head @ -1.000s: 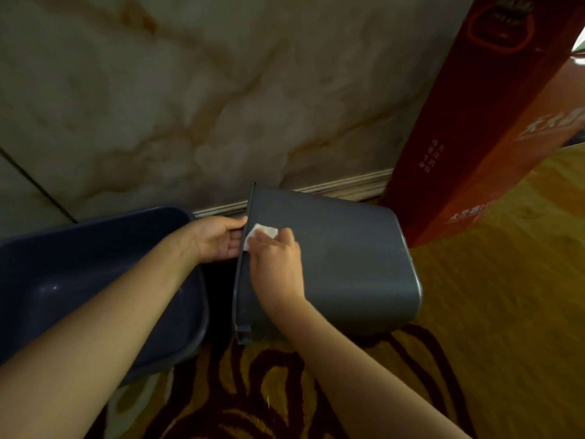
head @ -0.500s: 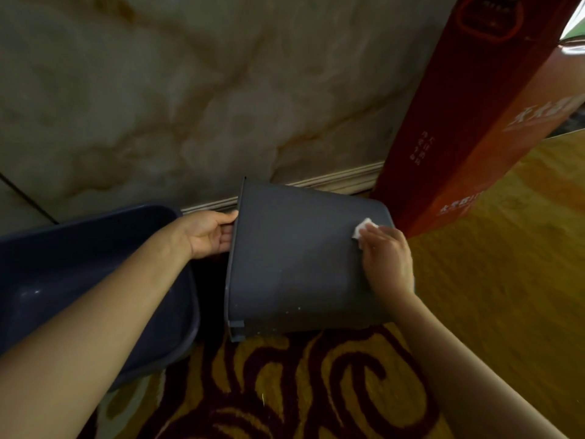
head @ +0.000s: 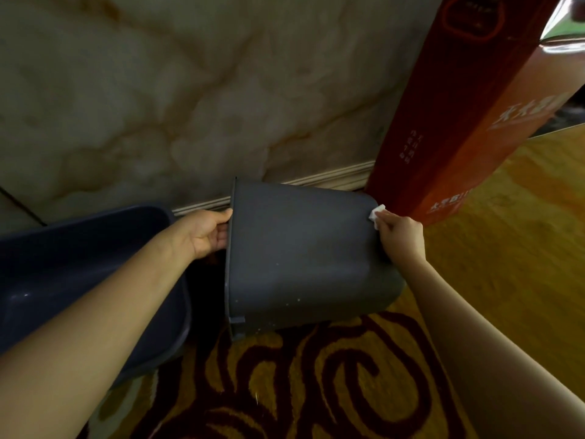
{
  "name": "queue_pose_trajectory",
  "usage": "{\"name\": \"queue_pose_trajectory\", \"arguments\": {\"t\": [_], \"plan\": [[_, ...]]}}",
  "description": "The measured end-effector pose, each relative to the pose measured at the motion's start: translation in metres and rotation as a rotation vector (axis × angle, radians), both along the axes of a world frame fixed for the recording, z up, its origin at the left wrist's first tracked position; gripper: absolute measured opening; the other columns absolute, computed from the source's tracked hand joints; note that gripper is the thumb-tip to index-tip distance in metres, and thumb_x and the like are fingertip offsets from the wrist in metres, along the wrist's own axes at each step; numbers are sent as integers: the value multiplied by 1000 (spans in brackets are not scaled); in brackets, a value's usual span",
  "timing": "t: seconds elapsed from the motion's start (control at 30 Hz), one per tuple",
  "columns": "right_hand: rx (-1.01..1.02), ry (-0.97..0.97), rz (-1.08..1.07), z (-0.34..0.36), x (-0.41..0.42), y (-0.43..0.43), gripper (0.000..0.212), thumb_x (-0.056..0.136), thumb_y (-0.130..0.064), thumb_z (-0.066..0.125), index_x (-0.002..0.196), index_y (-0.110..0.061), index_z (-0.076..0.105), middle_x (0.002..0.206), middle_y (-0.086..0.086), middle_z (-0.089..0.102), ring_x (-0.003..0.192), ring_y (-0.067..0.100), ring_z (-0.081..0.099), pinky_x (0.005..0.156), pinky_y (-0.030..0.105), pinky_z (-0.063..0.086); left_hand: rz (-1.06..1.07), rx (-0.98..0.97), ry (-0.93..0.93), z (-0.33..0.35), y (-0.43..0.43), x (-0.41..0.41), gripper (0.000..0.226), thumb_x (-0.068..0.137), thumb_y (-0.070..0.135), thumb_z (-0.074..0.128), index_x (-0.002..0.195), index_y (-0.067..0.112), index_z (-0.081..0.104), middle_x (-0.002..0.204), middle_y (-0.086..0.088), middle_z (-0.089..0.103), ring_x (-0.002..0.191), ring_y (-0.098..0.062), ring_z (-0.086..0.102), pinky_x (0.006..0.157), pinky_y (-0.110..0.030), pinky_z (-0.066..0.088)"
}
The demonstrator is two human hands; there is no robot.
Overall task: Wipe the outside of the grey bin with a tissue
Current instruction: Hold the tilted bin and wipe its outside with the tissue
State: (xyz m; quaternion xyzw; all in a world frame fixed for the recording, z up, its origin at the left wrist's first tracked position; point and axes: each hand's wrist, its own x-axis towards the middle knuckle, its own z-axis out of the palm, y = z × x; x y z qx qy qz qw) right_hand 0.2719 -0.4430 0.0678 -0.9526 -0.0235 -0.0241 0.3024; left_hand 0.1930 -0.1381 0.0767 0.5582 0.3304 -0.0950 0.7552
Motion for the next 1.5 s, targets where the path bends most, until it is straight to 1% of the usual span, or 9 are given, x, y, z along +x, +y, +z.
{"name": "queue_pose_trajectory", "arguments": {"t": [0.1, 0.4, 0.6, 0.77, 0.93, 1.07, 1.17, 1.27, 1.5], "plan": [[-30, -32, -55, -6, -17, -1, 28, 97, -19, 48, 120, -11, 60, 101, 18, 70, 81, 28, 65, 69, 34, 51, 5, 48, 6, -1, -1, 1, 28, 99, 14, 38, 75, 13, 52, 38, 4, 64, 35, -4, 61, 34, -15, 49], [-102, -253, -50, -13, -75, 8, 24, 91, -10, 55, 114, -8, 64, 124, 9, 64, 121, 25, 54, 96, 36, 46, 16, 96, 10, 4, -5, 0, 29, 99, 14, 37, 74, 14, 50, 34, 6, 60, 31, -2, 58, 32, -14, 47], [-79, -196, 153, -17, -119, 50, 36, 90, -18, 56, 126, -15, 56, 136, 4, 54, 131, 19, 43, 104, 36, 40, 32, 86, 12, 7, -6, -5, 28, 99, 15, 38, 74, 14, 51, 36, 4, 62, 33, -3, 59, 33, -15, 48], [-106, -361, 392, -5, -147, 105, 32, 79, -13, 67, 112, -10, 64, 115, 8, 68, 113, 22, 60, 99, 30, 46, 46, 61, 6, 6, -8, -11, 29, 99, 17, 38, 74, 14, 52, 37, 5, 63, 34, -4, 60, 35, -16, 49], [-98, -379, 550, -7, -158, 151, 32, 89, -13, 55, 120, -8, 54, 121, 5, 59, 121, 19, 50, 108, 29, 39, 61, 39, 4, 4, -7, -13, 29, 99, 17, 38, 74, 12, 53, 38, 2, 64, 35, -6, 62, 35, -17, 50], [-46, -410, 604, -15, -154, 137, 29, 89, -11, 51, 117, -13, 57, 122, 3, 60, 123, 17, 49, 113, 32, 32, 78, 47, 16, 5, -8, -9, 29, 98, 17, 39, 73, 12, 52, 35, 3, 61, 32, -5, 59, 33, -16, 48], [12, -498, 563, -28, -146, 102, 29, 84, -3, 59, 113, -10, 64, 120, 7, 66, 119, 21, 56, 111, 38, 35, 65, 50, 15, 4, -8, -6, 28, 98, 16, 40, 73, 13, 51, 34, 4, 61, 31, -4, 58, 33, -15, 47], [2, -522, 403, -42, -130, 55, 32, 82, 1, 64, 113, -7, 65, 120, 11, 66, 118, 24, 57, 107, 45, 39, 44, 34, 14, 4, -5, -4, 26, 98, 16, 40, 76, 13, 53, 37, 5, 63, 33, -4, 60, 34, -16, 49], [-39, -453, 44, -52, -100, -16, 31, 87, 1, 59, 118, -4, 61, 125, 15, 61, 124, 29, 50, 107, 53, 37, 34, -5, -33, 5, -6, -8, 24, 98, 16, 41, 78, 14, 55, 41, 4, 66, 37, -5, 63, 36, -16, 50]]}}
